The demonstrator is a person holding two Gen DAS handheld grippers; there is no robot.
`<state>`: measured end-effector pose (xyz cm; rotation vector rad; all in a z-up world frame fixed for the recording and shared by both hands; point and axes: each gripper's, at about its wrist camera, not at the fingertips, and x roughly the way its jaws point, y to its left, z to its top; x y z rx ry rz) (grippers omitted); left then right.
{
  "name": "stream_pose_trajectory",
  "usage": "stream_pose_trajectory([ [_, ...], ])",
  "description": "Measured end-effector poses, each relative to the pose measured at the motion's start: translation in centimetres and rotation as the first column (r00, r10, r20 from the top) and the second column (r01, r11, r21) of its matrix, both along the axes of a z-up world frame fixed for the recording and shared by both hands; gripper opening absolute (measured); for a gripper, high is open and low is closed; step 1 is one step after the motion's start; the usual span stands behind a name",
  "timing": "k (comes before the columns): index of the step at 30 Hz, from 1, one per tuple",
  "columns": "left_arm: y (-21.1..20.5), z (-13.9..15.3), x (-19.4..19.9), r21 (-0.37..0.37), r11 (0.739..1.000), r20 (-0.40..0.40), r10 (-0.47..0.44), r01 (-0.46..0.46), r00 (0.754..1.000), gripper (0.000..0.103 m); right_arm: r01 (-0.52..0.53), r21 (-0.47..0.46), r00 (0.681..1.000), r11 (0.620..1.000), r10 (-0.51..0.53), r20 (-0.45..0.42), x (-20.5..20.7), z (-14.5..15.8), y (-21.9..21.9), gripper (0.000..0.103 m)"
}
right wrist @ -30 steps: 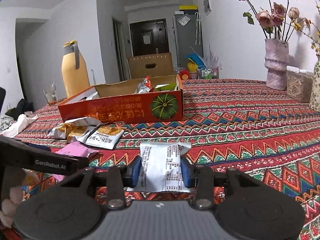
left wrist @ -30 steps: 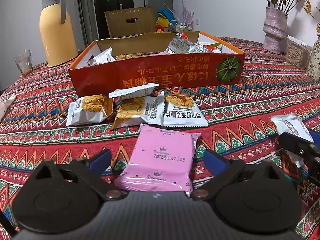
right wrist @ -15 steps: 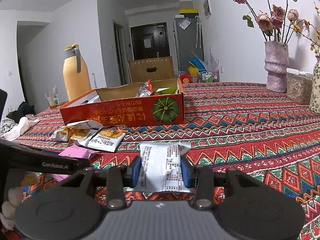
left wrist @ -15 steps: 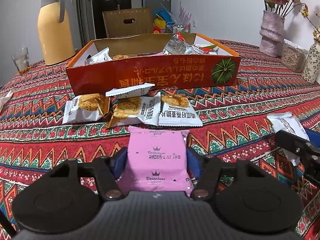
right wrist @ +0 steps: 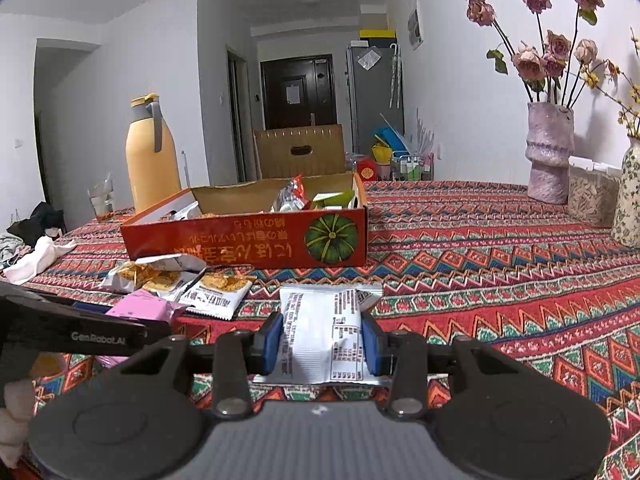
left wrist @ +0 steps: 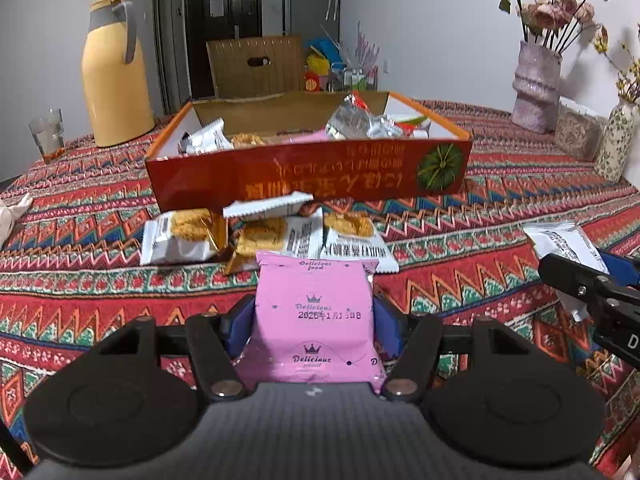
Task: Organize snacks
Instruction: 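Carry both packs into the orange box and open both grippers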
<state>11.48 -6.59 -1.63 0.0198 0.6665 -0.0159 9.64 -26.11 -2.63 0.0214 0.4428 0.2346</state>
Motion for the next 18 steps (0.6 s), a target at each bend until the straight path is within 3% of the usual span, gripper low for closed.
stream_pose_trajectory([
  [18,1.9,5.6,1.4,-0.001,1.000,0.157,0.023,-0.023,0.987,0.063,0.002,-0.037,0.997,0.999,0.001,0.082,3.2,3.7,2.6,0.040],
])
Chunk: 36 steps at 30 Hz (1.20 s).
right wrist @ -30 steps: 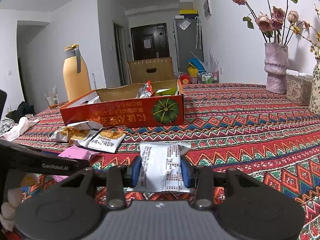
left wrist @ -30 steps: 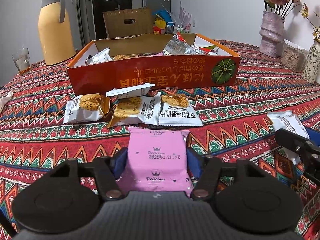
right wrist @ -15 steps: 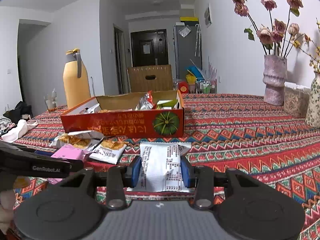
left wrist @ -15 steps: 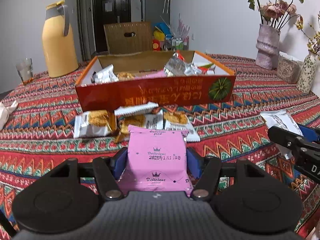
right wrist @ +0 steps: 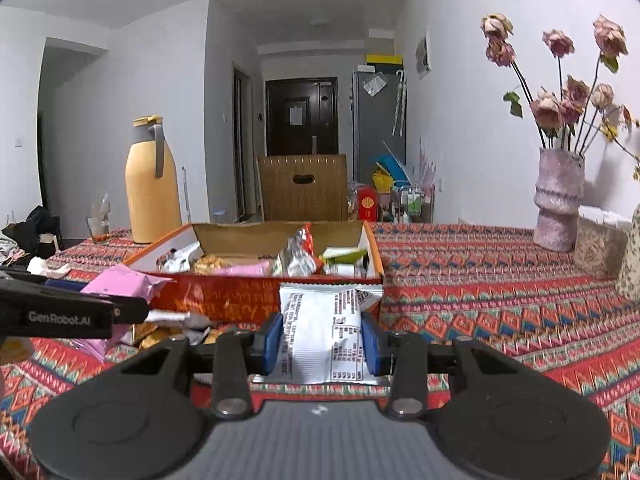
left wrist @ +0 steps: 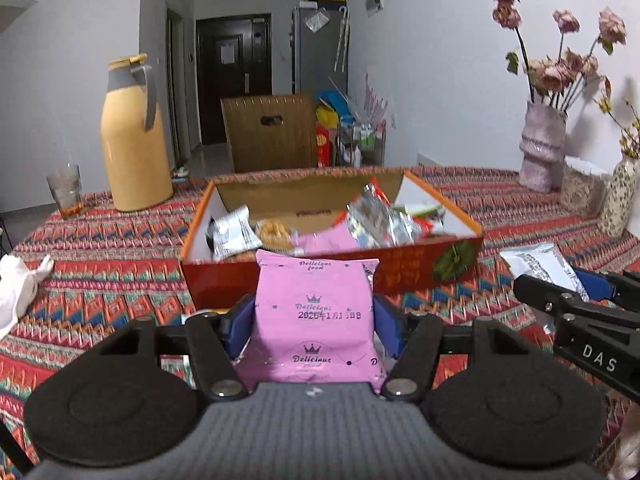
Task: Organize snacks
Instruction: 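Carry both packs into the orange box and open both grippers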
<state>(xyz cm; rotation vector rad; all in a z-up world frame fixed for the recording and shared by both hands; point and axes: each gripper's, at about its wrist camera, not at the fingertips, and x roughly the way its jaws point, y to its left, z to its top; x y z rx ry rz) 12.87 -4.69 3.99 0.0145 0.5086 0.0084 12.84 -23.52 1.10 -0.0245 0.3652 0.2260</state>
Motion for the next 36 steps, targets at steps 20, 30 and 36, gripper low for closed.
stream_pose_trajectory([
  [20,3.1,2.5,8.0,-0.019,0.998,0.031,0.066,-0.066,0.997,0.063,0.027,-0.007,0.999,1.000,-0.027,0.018,9.6,3.1,2.9,0.040],
  [30,4.0,2.1,13.3,-0.061,0.993,0.019,0.102,-0.101,0.995,0.063,0.049,-0.016,0.999,0.999,-0.049,-0.014,15.9,2.8,4.2,0.040],
  [36,4.6,0.1,15.7,-0.094,0.990,0.007,0.109,-0.108,0.994,0.063,0.059,0.009,0.998,0.998,-0.058,-0.022,19.1,1.3,4.4,0.040],
])
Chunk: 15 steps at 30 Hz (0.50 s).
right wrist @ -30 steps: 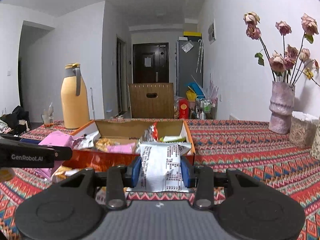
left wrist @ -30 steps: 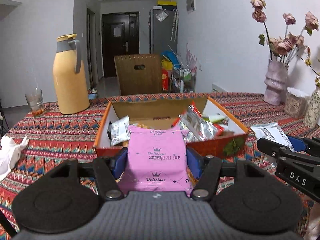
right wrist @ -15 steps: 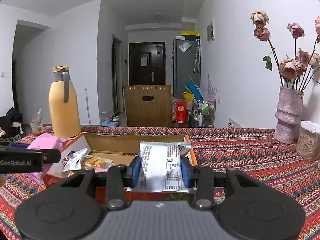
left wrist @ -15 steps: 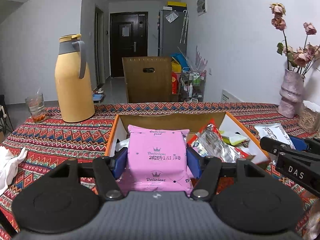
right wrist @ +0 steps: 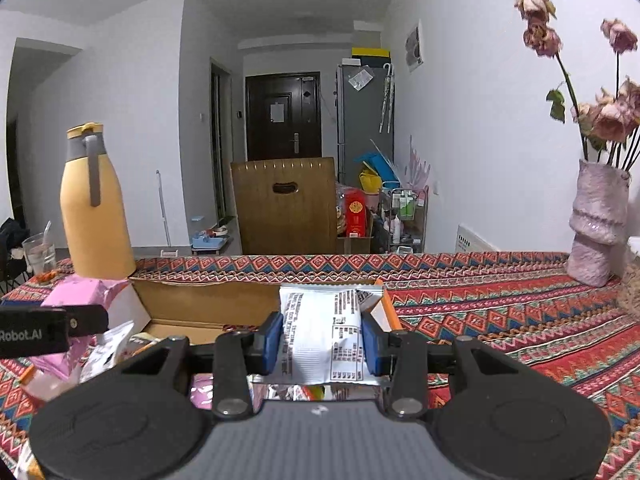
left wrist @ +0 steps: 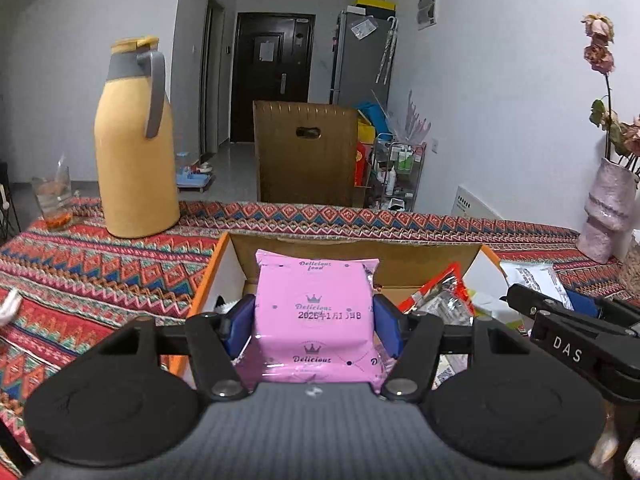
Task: Organize snacks
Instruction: 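Carry both packs into the orange box and open both grippers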
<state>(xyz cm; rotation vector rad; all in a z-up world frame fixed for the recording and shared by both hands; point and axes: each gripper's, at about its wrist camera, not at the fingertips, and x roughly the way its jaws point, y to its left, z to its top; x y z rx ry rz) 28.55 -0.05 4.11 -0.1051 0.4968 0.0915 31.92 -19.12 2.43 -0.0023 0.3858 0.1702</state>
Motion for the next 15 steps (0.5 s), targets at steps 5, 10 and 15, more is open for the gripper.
stream_pose_trajectory([
  [5,0.7,-2.1,1.1,-0.009,1.000,-0.047,-0.005,0.005,0.999,0.063,-0.009,0.022,1.000,1.000,0.010,-0.020,1.0,-1.9,-0.3,0.040],
  [10,1.1,-2.4,0.7,-0.011,1.000,-0.036,-0.003,0.003,0.999,0.063,-0.021,0.034,1.000,0.999,0.021,-0.015,0.8,-2.2,-0.1,0.040],
  [15,0.5,-2.2,0.1,0.009,1.000,-0.005,-0.005,0.005,1.000,0.063,-0.028,0.016,0.999,0.999,0.028,-0.025,0.4,-2.7,0.3,0.040],
])
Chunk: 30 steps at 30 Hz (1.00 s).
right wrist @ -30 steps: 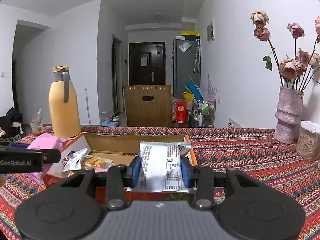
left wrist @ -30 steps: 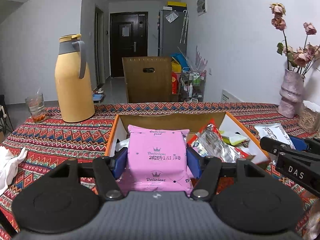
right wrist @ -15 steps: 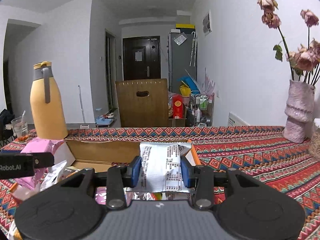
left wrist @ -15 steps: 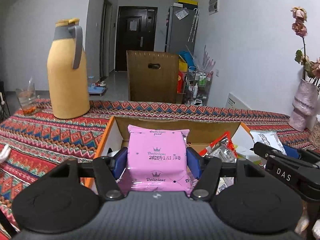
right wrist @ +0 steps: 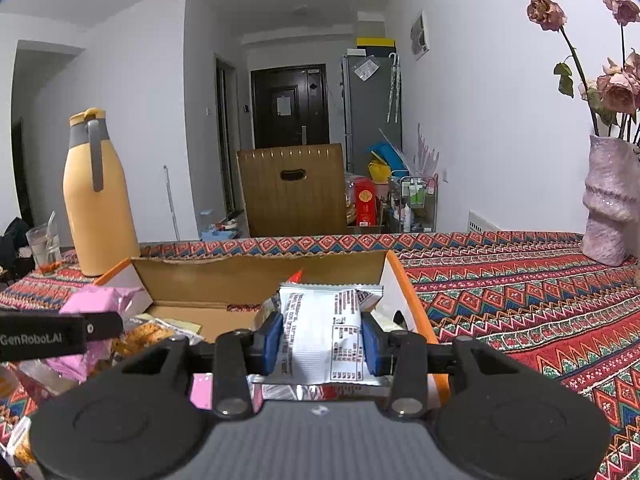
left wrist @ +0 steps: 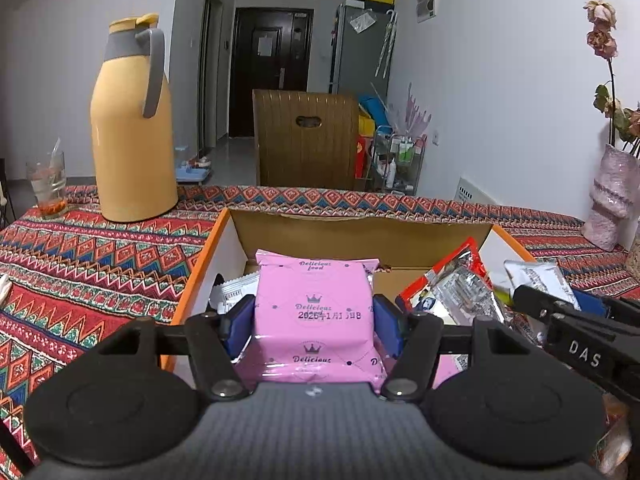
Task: Organize snacks
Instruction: 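Carry both packs into the orange box and open both grippers, then withdraw both tools from the box back toward the snack pile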
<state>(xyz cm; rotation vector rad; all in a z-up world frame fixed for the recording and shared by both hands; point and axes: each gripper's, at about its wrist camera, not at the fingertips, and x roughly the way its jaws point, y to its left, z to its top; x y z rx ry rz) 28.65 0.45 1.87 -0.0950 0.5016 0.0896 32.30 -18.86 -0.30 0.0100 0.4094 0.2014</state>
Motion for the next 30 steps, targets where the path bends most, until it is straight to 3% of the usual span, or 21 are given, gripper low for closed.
stream_pose_trajectory([
  [5,0.0,0.2,-0.4,-0.003,1.000,0.032,0.014,-0.014,0.999,0.065,0.002,-0.004,1.000,1.000,-0.002,0.005,-0.3,0.1,0.1,0.044],
  [9,0.3,0.2,-0.3,-0.011,0.999,0.039,0.030,-0.030,0.999,0.070,0.010,0.002,1.000,1.000,-0.010,0.007,-0.3,0.2,-0.1,0.070],
  [14,0.5,0.3,-0.3,-0.016,0.999,0.045,0.043,-0.042,0.998,0.077,0.026,0.011,1.000,1.000,-0.026,0.007,-0.3,0.2,-0.3,0.083],
  [20,0.7,0.3,-0.5,-0.024,0.998,0.051,0.051,-0.050,0.997,0.084,0.041,0.021,0.999,0.999,-0.041,0.006,-0.3,0.1,-0.8,0.094],
  [30,1.0,0.2,-0.4,-0.035,0.997,0.049,0.063,-0.062,0.997,0.089,0.046,0.021,0.999,0.999,-0.047,0.014,-0.6,0.1,-0.8,0.100],
])
